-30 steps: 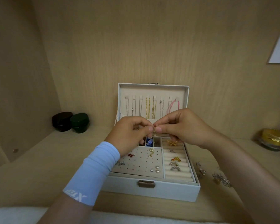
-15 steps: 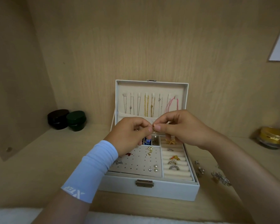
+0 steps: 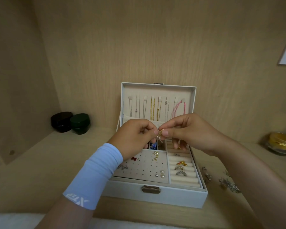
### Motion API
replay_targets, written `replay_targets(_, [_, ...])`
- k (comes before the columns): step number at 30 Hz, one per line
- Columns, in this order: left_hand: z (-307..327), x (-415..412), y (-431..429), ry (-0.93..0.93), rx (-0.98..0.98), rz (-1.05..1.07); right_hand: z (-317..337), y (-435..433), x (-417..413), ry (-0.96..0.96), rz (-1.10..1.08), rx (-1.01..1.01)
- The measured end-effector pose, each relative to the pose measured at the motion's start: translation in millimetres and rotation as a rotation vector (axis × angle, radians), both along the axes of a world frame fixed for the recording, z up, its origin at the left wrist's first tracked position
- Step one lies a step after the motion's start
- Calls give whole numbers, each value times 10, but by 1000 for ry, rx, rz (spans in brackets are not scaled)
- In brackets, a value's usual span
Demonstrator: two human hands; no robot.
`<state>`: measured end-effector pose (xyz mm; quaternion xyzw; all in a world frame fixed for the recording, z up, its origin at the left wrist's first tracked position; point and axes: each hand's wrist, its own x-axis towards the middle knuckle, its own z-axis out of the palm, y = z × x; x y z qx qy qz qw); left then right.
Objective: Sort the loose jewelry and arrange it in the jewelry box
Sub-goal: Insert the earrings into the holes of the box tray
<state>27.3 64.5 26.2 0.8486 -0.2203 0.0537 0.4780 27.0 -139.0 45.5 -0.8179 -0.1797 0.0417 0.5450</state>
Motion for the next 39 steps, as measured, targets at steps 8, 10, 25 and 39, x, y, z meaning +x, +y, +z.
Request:
replay_targets(8, [-20, 29, 3, -25, 20, 19, 52, -85, -11, 58, -11, 50])
replay_targets(10, [-52, 49, 16, -45, 122, 50, 81, -141, -5, 20, -30, -78])
replay_targets(25, [-110, 68, 28, -56, 474, 3, -106, 60, 34, -128, 26, -566])
replay_targets(39, [-151, 42, 74, -34, 414, -2, -175, 15, 72, -132, -51, -586])
